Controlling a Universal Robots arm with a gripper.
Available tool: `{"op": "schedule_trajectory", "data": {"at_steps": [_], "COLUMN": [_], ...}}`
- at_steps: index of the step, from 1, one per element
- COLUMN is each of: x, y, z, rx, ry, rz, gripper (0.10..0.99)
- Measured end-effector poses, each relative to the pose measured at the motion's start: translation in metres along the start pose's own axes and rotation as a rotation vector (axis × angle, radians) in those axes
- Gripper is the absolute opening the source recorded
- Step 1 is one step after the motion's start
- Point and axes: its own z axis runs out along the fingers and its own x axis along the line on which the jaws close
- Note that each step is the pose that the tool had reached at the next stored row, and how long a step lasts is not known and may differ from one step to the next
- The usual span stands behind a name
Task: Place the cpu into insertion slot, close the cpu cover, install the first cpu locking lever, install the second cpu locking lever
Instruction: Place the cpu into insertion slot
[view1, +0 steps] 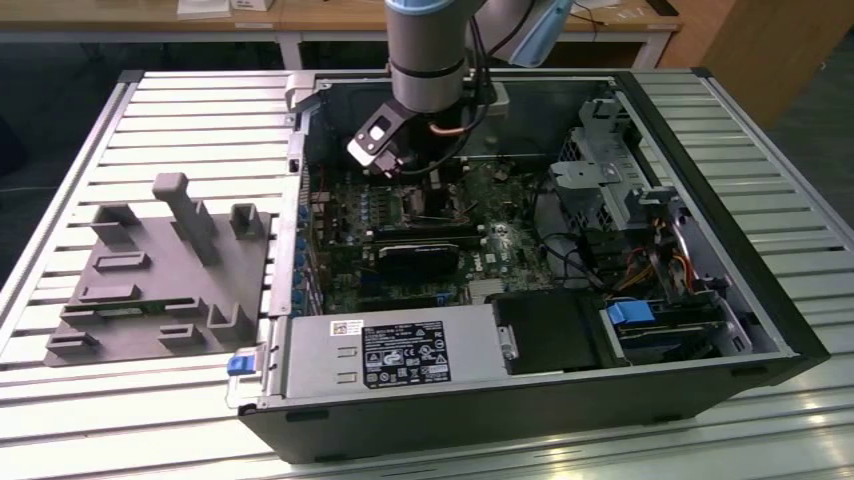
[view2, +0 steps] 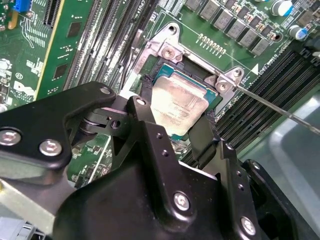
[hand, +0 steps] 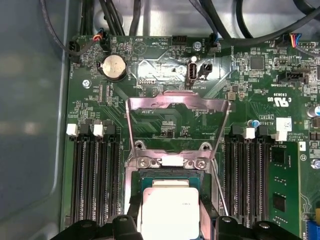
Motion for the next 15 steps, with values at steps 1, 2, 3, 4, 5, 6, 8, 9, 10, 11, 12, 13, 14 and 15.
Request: {"op": "schedule_trajectory", "data": {"at_steps": [1, 2, 3, 4, 5, 6, 8, 9, 10, 11, 12, 13, 14, 15], "x": [0.0, 0.0, 0.0, 0.0, -0.0001, 0.0, 0.0, 0.0, 0.0, 0.0, 0.0, 0.0, 0.0, 0.0], "y": [0.0, -0.0001, -0.0001, -0.0002, -0.0002, -0.0001, 0.0005, 0.001, 0.0016, 0.0019, 0.0019, 0.002, 0.002, 0.002], "z": [0.0004, 0.0008, 0.001, 0.001, 0.001, 0.0011, 0.0012, 0.0013, 0.0013, 0.0013, 0.0013, 0.0013, 0.0013, 0.0014], "rx": [0.0, 0.0, 0.0, 0.0, 0.0, 0.0, 0.0, 0.0, 0.0, 0.0, 0.0, 0.0, 0.0, 0.0], "ry": [-0.0001, -0.0002, -0.0004, -0.0005, -0.0005, -0.0005, -0.0004, -0.0005, -0.0007, -0.0009, -0.0011, -0.0013, -0.0014, -0.0016], "rz": [0.001, 0.001, 0.002, 0.002, 0.003, 0.003, 0.003, 0.003, 0.003, 0.003, 0.004, 0.004, 0.004, 0.004], "gripper": [0.537, 0.537, 0.537, 0.537, 0.537, 0.537, 0.537, 0.537, 0.537, 0.537, 0.537, 0.537, 0.537, 0.537]}}
